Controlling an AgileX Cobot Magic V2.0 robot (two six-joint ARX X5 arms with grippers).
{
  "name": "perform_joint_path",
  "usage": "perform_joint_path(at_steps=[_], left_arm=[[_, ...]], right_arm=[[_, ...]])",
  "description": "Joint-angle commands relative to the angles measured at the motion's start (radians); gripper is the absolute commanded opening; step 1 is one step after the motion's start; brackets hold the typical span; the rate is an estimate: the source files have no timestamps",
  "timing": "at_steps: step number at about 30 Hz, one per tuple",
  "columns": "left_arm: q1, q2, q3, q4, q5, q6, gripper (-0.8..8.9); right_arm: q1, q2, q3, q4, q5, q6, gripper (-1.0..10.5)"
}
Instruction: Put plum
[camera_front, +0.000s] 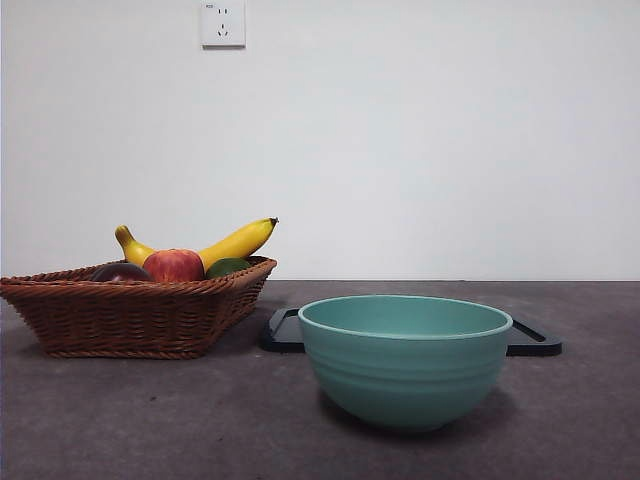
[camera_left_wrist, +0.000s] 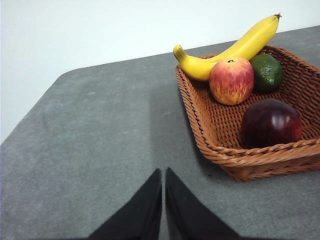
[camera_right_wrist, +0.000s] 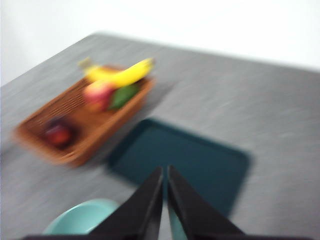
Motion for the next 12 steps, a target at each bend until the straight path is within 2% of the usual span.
perform_joint_path(at_steps=[1,6,12], left_arm=[[0.002,-0.002,-0.021,-0.008,0.002,-0.01,0.1],[0.002,-0.002,-0.021,-0.008,0.002,-0.01,0.1],[0.002,-0.002,-0.021,-0.008,0.002,-0.01,0.1]], right_arm=[[-0.095,-0.063,-0.081,0.118,0.015,-0.04,0.1],[-0.215,-0.198,-0.273,0.306,0.062,-0.058,0.1],[-0.282,-0.341,-0.485,0.459,0.111,-0.057,0.1]])
